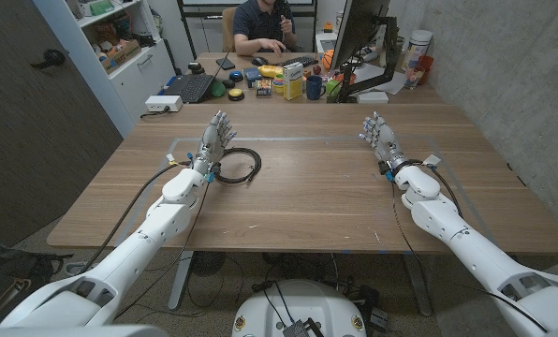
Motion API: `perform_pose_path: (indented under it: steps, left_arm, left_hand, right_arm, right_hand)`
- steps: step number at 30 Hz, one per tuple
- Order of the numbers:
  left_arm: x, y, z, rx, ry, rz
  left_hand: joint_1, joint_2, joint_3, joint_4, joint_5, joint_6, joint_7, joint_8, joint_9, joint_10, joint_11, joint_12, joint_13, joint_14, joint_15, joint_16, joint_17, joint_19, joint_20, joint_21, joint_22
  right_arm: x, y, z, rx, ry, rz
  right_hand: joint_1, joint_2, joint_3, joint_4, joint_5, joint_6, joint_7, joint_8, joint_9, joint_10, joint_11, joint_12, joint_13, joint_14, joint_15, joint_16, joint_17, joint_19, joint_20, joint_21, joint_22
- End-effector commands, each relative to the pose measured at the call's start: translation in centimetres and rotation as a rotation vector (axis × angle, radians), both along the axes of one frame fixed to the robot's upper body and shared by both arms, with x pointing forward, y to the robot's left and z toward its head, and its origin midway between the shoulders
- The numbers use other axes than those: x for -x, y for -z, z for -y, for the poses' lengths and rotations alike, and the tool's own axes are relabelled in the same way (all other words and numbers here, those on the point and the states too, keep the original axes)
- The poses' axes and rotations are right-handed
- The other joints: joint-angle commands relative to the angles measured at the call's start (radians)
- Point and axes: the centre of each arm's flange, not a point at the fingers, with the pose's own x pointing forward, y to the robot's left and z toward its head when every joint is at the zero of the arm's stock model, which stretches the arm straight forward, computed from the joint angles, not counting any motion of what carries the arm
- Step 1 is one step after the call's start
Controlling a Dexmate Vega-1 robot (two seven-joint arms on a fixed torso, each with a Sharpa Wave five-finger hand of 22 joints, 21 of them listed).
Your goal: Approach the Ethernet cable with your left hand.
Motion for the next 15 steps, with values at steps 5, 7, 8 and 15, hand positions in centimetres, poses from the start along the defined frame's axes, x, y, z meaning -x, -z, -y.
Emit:
perform_pose_path:
  steps: [5,7,8,15]
  left_arm:
    - [-0.6,0.2,-0.1,0.02,-0.022,-0.006]
    - [-0.5,0.1,-0.1,0.024,-0.026,0.0]
    - [-0.4,0.1,-0.1,0.027,-0.03,0.004]
    - [0.4,0.0,-0.6,0.066,-0.105,0.044]
  left_hand:
    - [-0.001,0.031,0.006,0.001,0.008,-0.009,0.0,0.008,0.002,-0.004,0.002,0.008,0.005,-0.008,-0.002,0.003,0.003,0.009,-0.001,0.002,0.005]
    - [-0.002,0.036,0.006,0.003,0.008,-0.006,0.004,0.009,0.002,-0.002,0.003,0.008,0.005,-0.007,-0.001,0.004,0.003,0.009,0.007,0.001,0.005]
    - [-0.002,0.037,0.007,0.004,0.008,-0.005,0.004,0.009,0.002,-0.001,0.003,0.008,0.005,-0.007,-0.001,0.004,0.004,0.009,0.007,0.001,0.005]
    - [-0.007,0.092,0.025,0.022,0.011,0.019,0.024,0.017,0.003,0.017,0.01,0.013,0.005,0.008,0.008,0.007,0.005,-0.001,0.041,-0.007,0.007]
  right_arm:
    - [-1.4,-0.2,0.1,0.0,-0.006,-0.013]
    - [-1.4,-0.2,0.2,-0.009,-0.005,-0.014]
    - [-1.4,-0.2,0.2,-0.008,-0.005,-0.013]
    - [-1.4,-0.2,0.2,-0.006,-0.007,-0.007]
  right_hand:
    - [0.002,0.02,0.005,-0.002,0.006,-0.001,0.008,0.005,0.004,0.0,0.01,0.005,0.002,-0.007,0.001,0.005,0.004,-0.006,-0.001,0.008,0.005]
    - [0.002,0.02,0.005,-0.002,0.006,-0.001,0.008,0.005,0.004,0.0,0.011,0.005,0.002,-0.007,0.001,0.004,0.004,-0.006,-0.001,0.008,0.005]
    - [0.002,0.02,0.005,-0.002,0.006,0.0,0.008,0.005,0.004,0.0,0.011,0.005,0.002,-0.007,0.001,0.004,0.004,-0.006,-0.001,0.007,0.005]
    - [0.002,0.02,0.004,-0.002,0.006,-0.002,0.008,0.005,0.004,0.0,0.01,0.004,0.002,-0.006,0.0,0.002,0.005,-0.004,-0.001,0.004,0.005]
